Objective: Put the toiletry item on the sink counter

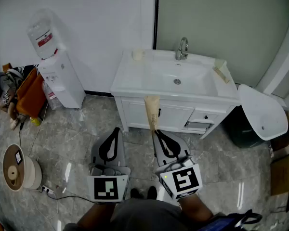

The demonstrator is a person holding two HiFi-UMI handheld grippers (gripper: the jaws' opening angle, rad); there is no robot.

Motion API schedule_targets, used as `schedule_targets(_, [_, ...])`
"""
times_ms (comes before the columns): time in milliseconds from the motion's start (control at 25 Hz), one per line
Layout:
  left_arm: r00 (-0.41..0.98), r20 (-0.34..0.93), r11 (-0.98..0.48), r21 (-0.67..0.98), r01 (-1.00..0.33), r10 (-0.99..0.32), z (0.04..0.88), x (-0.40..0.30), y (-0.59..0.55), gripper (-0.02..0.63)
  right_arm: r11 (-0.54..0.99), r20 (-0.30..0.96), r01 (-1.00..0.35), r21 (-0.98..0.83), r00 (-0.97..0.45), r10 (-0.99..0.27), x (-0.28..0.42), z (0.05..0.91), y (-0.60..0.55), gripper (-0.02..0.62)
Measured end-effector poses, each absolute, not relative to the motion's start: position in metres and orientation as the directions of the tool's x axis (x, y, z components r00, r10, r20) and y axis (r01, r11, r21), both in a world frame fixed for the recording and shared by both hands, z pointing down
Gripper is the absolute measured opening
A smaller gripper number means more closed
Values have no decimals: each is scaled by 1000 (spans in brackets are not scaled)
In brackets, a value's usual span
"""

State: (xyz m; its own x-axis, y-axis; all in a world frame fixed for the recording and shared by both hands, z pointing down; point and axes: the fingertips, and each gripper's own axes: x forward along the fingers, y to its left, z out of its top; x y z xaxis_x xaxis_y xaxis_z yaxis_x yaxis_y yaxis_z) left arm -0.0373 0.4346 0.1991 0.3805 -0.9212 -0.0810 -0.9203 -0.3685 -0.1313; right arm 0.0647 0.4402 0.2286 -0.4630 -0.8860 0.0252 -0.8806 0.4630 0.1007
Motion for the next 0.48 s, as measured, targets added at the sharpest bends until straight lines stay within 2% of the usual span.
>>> schedule_targets(480, [368, -51, -357, -159, -921, -928, 210, -7, 429, 11, 480, 29, -876, 44, -479, -877, 102, 240, 434, 17])
